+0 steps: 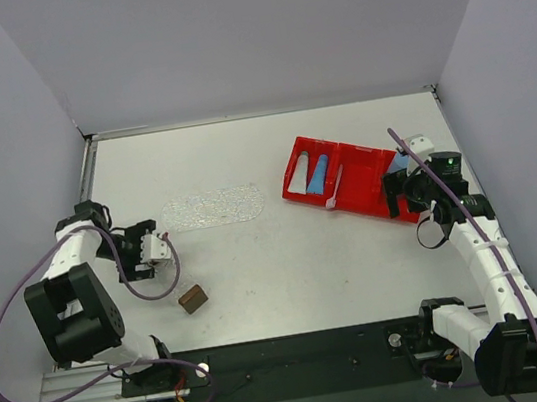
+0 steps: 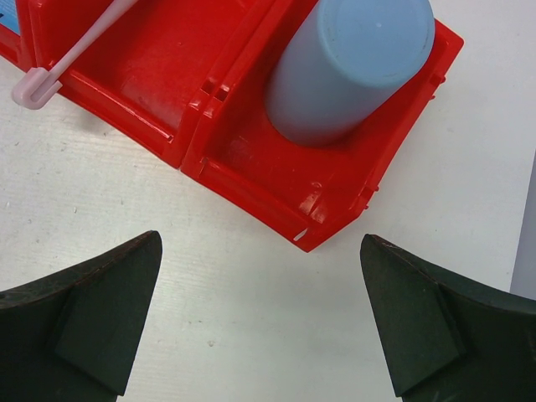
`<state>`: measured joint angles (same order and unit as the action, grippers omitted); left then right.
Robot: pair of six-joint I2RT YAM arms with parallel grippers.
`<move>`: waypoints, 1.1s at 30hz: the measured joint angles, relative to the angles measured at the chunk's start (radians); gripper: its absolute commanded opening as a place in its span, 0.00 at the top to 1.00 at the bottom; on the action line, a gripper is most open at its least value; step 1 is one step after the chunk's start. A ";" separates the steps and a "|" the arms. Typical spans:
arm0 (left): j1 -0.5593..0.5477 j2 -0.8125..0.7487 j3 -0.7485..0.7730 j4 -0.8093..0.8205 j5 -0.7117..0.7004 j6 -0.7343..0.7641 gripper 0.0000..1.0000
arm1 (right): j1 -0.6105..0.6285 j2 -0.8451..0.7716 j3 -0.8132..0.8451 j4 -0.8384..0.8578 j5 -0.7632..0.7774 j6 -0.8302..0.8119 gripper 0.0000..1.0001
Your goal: Prepare toiletry sets of a toothbrush and toothpaste on the tray
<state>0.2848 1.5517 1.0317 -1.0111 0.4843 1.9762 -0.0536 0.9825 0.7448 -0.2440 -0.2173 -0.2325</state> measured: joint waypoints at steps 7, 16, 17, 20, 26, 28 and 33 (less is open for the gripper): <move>0.001 -0.072 -0.123 0.003 0.043 0.000 0.07 | 0.000 0.013 0.012 -0.001 0.001 0.000 0.00; 0.001 -0.091 -0.143 0.035 0.120 0.000 0.16 | 0.000 0.012 0.032 -0.016 0.000 0.000 0.00; 0.001 -0.092 -0.147 0.044 0.125 0.000 0.18 | 0.000 0.012 0.032 -0.016 0.000 0.000 0.00; 0.001 -0.091 -0.163 0.077 0.130 0.000 0.22 | 0.000 0.012 0.033 -0.021 0.000 0.000 0.00; 0.001 -0.086 -0.169 0.185 0.147 -0.048 0.30 | 0.000 0.012 0.033 -0.026 0.000 0.001 0.00; 0.001 -0.077 -0.169 0.230 0.160 -0.095 0.31 | 0.000 0.012 0.033 -0.026 0.000 0.002 0.00; 0.001 -0.068 -0.169 0.307 0.183 -0.175 0.30 | 0.000 0.012 0.033 -0.027 0.000 0.003 0.00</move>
<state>0.2855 1.4841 0.8627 -0.7040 0.6670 1.8015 -0.0536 0.9947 0.7780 -0.2710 -0.2176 -0.2298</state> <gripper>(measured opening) 0.696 0.999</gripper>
